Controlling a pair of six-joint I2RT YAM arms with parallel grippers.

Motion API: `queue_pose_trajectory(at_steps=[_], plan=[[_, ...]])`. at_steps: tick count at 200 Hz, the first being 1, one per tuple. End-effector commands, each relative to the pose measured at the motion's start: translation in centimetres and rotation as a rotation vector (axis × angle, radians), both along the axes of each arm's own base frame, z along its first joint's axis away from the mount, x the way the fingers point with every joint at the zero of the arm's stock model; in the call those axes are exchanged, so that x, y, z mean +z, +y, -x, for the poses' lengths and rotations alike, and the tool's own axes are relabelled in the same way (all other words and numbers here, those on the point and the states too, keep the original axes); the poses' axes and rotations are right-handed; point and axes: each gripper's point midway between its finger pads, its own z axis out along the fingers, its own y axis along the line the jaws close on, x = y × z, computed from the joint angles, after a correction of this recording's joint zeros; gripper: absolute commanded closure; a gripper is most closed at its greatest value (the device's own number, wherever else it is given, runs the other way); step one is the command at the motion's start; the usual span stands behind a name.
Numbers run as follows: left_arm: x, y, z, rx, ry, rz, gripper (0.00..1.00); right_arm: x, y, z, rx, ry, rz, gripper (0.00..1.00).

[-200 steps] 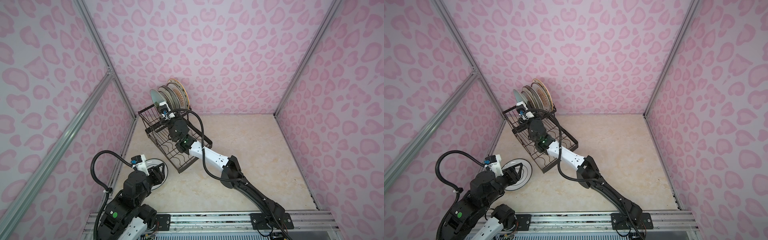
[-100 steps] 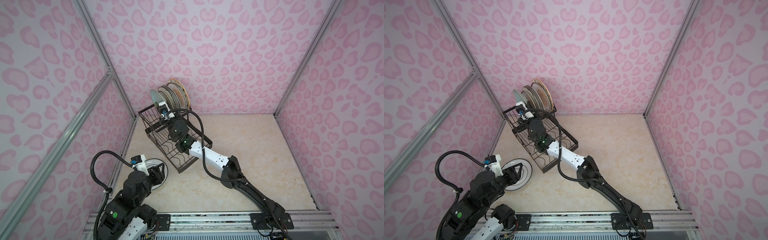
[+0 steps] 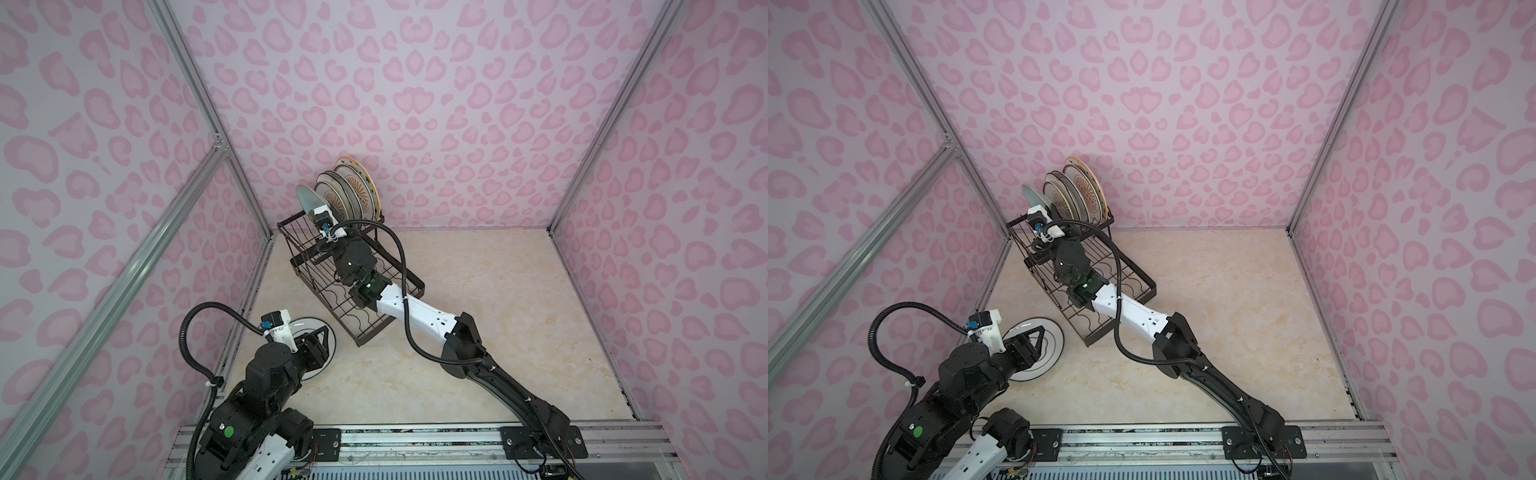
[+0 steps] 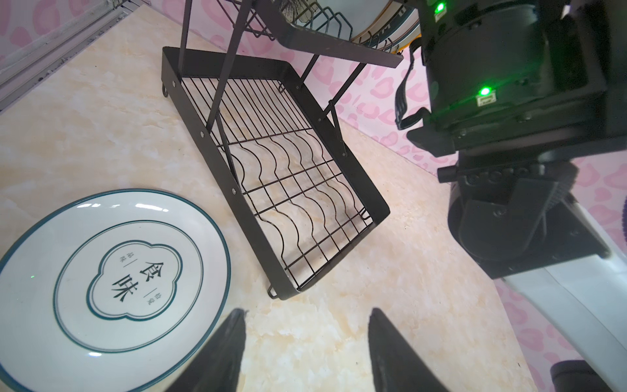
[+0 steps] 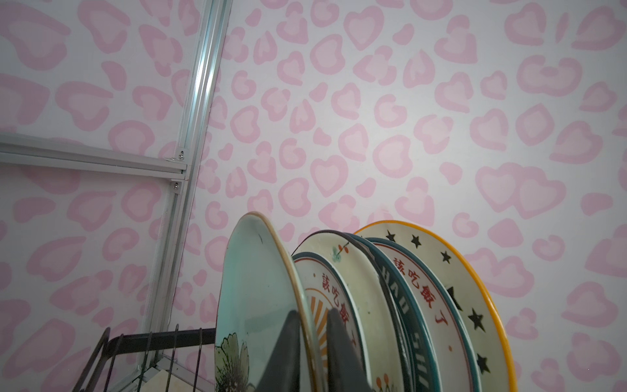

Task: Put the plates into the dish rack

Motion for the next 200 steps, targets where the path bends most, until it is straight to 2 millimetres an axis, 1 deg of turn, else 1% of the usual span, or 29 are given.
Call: queue_pose_trajectory(at_steps=[1, 15, 25, 65, 151, 200], plan=[[0.4, 0.4, 0.1, 0.011, -0.01, -0.012, 0.4, 0.6, -0.5, 0.1, -0.003, -0.022, -0.06, 0.9], [0.4, 0.4, 0.1, 0.011, -0.008, -0.013, 0.4, 0.6, -0.6, 0.1, -0.003, -0.023, -0.061, 0.94], [0.4, 0.4, 0.1, 0.011, -0.009, -0.013, 0.4, 0.6, -0.6, 0.1, -0.003, -0.023, -0.062, 1.0], [0.4, 0.4, 0.1, 0.014, -0.01, -0.014, 0.4, 1.3, -0.7, 0.4, 0.004, -0.038, -0.078, 1.0], [0.7, 0.8, 0.3, 0.027, -0.024, -0.015, 0.4, 4.3, -1.6, 1.5, 0.024, -0.101, -0.139, 1.0], [1.1, 1.1, 0.3, 0.034, -0.032, -0.025, 0.4, 4.6, -1.5, 1.8, 0.036, -0.116, -0.144, 1.0]])
